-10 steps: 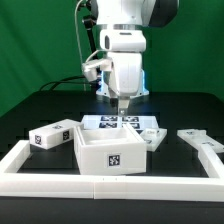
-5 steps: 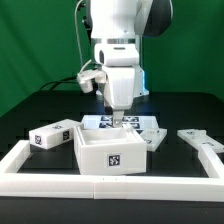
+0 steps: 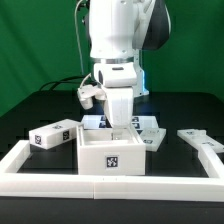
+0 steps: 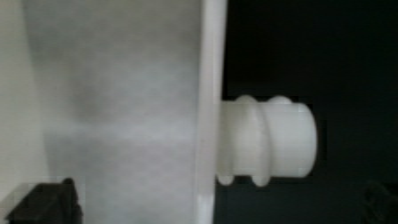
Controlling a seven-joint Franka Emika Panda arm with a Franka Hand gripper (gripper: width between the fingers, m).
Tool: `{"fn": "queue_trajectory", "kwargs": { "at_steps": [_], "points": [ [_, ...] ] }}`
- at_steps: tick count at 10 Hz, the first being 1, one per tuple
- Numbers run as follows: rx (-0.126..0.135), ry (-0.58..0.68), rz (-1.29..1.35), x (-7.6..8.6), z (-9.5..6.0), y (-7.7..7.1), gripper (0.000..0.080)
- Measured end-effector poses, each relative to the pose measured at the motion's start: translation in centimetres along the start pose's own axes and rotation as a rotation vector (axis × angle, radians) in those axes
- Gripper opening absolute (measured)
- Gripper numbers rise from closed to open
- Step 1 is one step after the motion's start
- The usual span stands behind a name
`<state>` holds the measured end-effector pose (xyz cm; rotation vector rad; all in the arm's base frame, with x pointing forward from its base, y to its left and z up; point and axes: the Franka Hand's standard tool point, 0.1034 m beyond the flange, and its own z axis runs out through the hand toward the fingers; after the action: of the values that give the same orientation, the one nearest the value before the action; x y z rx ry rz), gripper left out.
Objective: Assemble cabinet
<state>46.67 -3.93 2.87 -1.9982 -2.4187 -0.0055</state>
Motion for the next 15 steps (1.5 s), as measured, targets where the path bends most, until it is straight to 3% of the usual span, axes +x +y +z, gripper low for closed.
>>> {"fn": "queue_trajectory", "kwargs": {
  "at_steps": [5,7,9,10,11,12,13,15],
  "points": [
    [0.012,0.005,0.075,0.29,0.21,-0.39,0.0797],
    [0.035,0.008,0.182,0.78,0.20,-0.36,0.0753],
    [0.038,0.009,0.186,0.75,0.21,-0.39,0.0480],
    [0.038,0.009,0.186,0.75,0.21,-0.39,0.0480],
    [0.038,0.009,0.186,0.74,0.21,-0.39,0.0248],
    [0.038,0.009,0.186,0.74,0.21,-0.39,0.0111],
    [0.037,0.009,0.185,0.75,0.20,-0.37,0.0035],
    [0.034,0.008,0.187,0.66,0.17,-0.31,0.0035]
  ]
}}
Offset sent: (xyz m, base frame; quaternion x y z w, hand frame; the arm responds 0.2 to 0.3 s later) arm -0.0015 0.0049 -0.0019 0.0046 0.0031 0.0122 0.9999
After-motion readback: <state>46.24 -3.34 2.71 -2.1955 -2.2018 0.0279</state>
